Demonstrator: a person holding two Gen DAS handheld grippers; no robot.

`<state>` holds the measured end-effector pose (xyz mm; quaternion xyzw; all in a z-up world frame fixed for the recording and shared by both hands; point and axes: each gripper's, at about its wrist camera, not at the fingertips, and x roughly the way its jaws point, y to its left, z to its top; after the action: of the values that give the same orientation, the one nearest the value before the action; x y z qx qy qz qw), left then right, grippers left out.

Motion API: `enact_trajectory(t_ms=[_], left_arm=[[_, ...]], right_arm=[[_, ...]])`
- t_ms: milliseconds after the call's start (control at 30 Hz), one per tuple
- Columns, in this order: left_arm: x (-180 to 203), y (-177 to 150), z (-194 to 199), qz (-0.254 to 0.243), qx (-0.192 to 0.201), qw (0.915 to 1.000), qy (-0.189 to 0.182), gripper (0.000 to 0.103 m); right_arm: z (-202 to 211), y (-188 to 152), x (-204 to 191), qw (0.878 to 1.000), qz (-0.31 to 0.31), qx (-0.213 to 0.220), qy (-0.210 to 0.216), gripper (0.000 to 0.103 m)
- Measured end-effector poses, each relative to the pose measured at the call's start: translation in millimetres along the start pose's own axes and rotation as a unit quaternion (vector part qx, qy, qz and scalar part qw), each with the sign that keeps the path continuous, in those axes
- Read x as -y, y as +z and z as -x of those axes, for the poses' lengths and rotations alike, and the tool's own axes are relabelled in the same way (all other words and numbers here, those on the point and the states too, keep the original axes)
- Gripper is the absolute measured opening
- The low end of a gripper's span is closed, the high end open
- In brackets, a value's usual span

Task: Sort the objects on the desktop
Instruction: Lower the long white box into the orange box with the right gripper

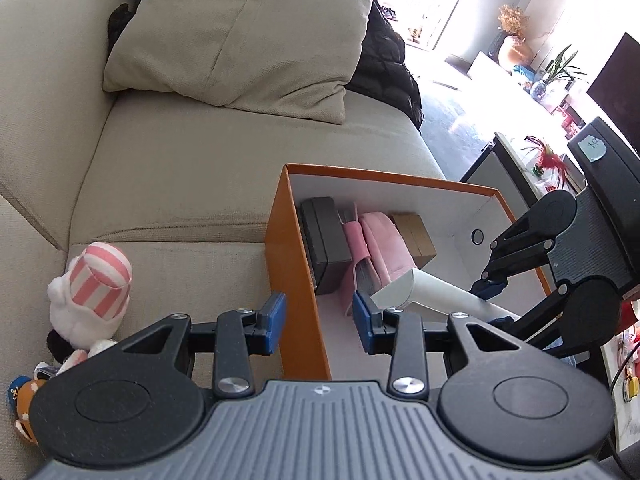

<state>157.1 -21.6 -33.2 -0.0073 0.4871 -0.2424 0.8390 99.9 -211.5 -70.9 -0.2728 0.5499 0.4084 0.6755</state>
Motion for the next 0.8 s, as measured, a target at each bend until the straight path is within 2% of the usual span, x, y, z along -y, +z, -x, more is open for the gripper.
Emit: enact_trajectory(t_ms=[67, 133, 233, 300, 467, 633, 800], left_arm=[[-1, 0, -1, 0.000, -0.002, 1.0000, 0.001, 0.042], [-2, 1, -2, 0.001, 0.000, 1.0000, -0.003, 0.042], [-1, 4, -5, -0.002, 0.002, 0.9999, -0.011, 0.042], [1, 6, -7, -0.005, 0.004, 0.9999, -0.016, 0.042], [7, 9, -7, -0.009, 0.005, 0.9998, -0.017, 0.042], [6, 7, -3, -0.008, 0.006, 0.9999, -0.012, 0.042], [2, 7, -4, -0.004, 0.003, 1.0000, -0.005, 0.042]], right_arm=[[6, -7, 1, 1.000, 0.003, -0.004, 0.004, 0.031], [17, -17, 7, 1.000, -0.022, 0.001, 0.008, 0.031], [29, -33, 21, 0.995, -0.095, 0.005, -0.007, 0.031], [33, -43, 34, 0.987, -0.160, -0.003, -0.024, 0.031], [15, -58, 74, 0.952, -0.296, -0.034, -0.067, 0.031], [-15, -57, 100, 0.919, -0.380, -0.060, -0.089, 0.031], [-36, -60, 114, 0.883, -0.451, -0.063, -0.111, 0.031]])
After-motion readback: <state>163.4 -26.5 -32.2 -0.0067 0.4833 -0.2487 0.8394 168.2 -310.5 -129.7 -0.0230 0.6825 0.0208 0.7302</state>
